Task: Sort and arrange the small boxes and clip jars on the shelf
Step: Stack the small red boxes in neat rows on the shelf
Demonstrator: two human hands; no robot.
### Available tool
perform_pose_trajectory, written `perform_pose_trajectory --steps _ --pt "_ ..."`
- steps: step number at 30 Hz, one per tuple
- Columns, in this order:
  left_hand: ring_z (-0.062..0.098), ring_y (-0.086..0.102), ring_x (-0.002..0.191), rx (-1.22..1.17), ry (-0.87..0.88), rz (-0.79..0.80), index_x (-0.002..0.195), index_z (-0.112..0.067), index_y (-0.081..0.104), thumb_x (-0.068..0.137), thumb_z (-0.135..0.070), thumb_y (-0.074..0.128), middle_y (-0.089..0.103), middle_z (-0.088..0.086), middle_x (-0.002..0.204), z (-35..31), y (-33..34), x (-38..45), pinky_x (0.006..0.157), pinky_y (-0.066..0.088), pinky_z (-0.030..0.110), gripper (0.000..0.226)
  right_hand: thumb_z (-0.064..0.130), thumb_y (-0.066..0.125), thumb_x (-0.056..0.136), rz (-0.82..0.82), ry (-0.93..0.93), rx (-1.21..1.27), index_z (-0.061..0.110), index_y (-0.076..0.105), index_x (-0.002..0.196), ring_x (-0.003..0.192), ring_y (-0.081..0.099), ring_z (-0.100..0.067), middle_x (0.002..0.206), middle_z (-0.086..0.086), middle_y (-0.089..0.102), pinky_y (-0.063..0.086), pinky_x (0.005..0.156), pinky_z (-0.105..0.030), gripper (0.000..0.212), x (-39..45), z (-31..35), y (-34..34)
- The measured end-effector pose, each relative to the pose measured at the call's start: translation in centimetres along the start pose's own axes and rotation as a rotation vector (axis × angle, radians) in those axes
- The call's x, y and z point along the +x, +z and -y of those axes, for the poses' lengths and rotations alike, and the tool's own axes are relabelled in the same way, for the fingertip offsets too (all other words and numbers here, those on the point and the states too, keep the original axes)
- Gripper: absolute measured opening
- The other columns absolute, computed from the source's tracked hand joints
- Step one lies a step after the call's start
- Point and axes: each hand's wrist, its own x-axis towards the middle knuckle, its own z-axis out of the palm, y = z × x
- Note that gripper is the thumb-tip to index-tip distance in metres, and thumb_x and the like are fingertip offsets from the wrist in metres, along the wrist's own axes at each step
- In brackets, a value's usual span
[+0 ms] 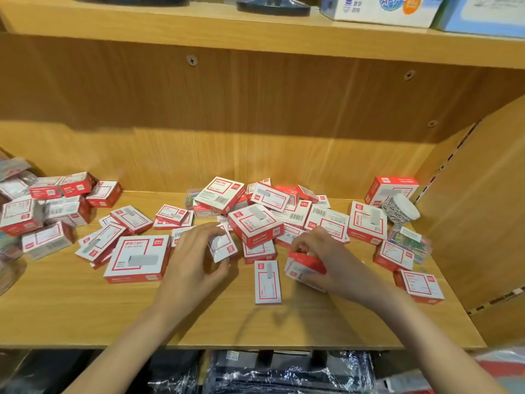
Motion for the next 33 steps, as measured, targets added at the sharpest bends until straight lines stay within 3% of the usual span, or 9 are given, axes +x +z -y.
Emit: perform_pose_trajectory --steps 4,8,12,17,19,24,28,30,33 --pt "0.004 0.042 0.101 0.029 -0.097 0.094 0.113 -0.018 0.052 0.072 -0.017 0.073 0.048 -0.012 0.107 1.2 -0.3 -0.6 0.084 0.03 0.009 0.046 0.022 0.071 0.078 -0.006 0.02 -0.016 0.025 0.051 0.106 0.088 0.042 -0.001 0.102 0.01 0.043 0.032 0.072 -0.004 0.034 0.9 -0.6 -0.5" --pt "0.01 0.046 0.101 0.091 -0.075 0.197 0.111 -0.022 0.052 0.074 -0.036 0.061 0.049 -0.013 0.106 2.0 -0.7 -1.1 0.083 0.033 0.021 0.041 0.025 0.071 0.079 -0.076 0.007 -0.08 0.024 0.055 0.106 0.1 0.042 -0.006 0.104 0.013 0.043 0.032 0.08 -0.016 0.032 2.1 0.0 -1.6" --pt "0.012 0.045 0.105 0.114 -0.057 0.213 0.111 -0.022 0.051 0.076 -0.026 0.07 0.052 -0.008 0.113 2.0 -1.2 -0.7 0.083 0.032 0.021 0.039 0.028 0.065 0.084 -0.16 0.039 -0.089 0.021 0.055 0.11 0.108 0.04 -0.008 0.111 0.009 0.045 0.031 0.086 -0.023 0.029 4.7 1.2 -2.9" --pt "0.009 0.043 0.112 0.081 -0.119 0.2 0.118 -0.025 0.048 0.075 -0.027 0.073 0.052 -0.009 0.119 1.7 -1.5 -0.2 0.087 0.033 0.019 0.05 0.024 0.064 0.085 -0.203 0.126 -0.113 0.013 0.043 0.132 0.125 0.038 -0.021 0.134 -0.004 0.045 0.03 0.103 -0.032 0.053 9.9 0.6 -2.5" --pt "0.011 0.043 0.115 0.079 -0.11 0.194 0.119 -0.026 0.047 0.076 -0.025 0.071 0.052 -0.009 0.121 1.6 -1.7 -0.1 0.091 0.034 0.021 0.049 0.023 0.063 0.085 -0.196 0.174 -0.159 0.014 0.043 0.133 0.124 0.038 -0.023 0.134 -0.006 0.047 0.03 0.105 -0.036 0.053 11.1 -0.1 -1.9" --pt "0.011 0.042 0.115 0.104 -0.109 0.198 0.123 -0.026 0.047 0.078 -0.027 0.07 0.053 -0.009 0.123 2.1 -2.0 0.1 0.095 0.033 0.024 0.05 0.013 0.063 0.084 -0.191 0.117 -0.143 0.017 0.051 0.122 0.111 0.05 -0.018 0.12 0.0 0.058 0.035 0.094 -0.03 0.04 10.3 -1.1 -1.8" --pt "0.013 0.046 0.113 0.094 -0.092 0.187 0.122 -0.024 0.049 0.077 -0.026 0.07 0.055 -0.008 0.12 2.7 -2.2 -0.1 0.094 0.035 0.026 0.05 0.019 0.072 0.078 -0.07 0.053 -0.06 0.024 0.056 0.114 0.09 0.051 -0.008 0.096 0.014 0.056 0.035 0.065 -0.01 0.039 8.2 -1.4 -2.9" --pt "0.015 0.048 0.11 0.101 -0.072 0.194 0.12 -0.023 0.051 0.075 -0.027 0.07 0.056 -0.007 0.118 3.0 -2.2 0.0 0.09 0.037 0.027 0.049 0.027 0.075 0.075 -0.022 0.046 -0.005 0.029 0.061 0.106 0.084 0.051 0.0 0.09 0.022 0.055 0.036 0.064 -0.005 0.034 7.7 -1.3 -3.8" --pt "0.018 0.051 0.105 0.099 -0.048 0.212 0.117 -0.023 0.053 0.071 -0.027 0.07 0.058 -0.006 0.114 3.2 -2.0 0.6 0.087 0.037 0.028 0.049 0.036 0.069 0.078 -0.066 0.064 0.095 0.027 0.066 0.098 0.09 0.055 -0.005 0.096 0.013 0.063 0.037 0.069 -0.008 0.022 8.1 -1.2 -4.9"
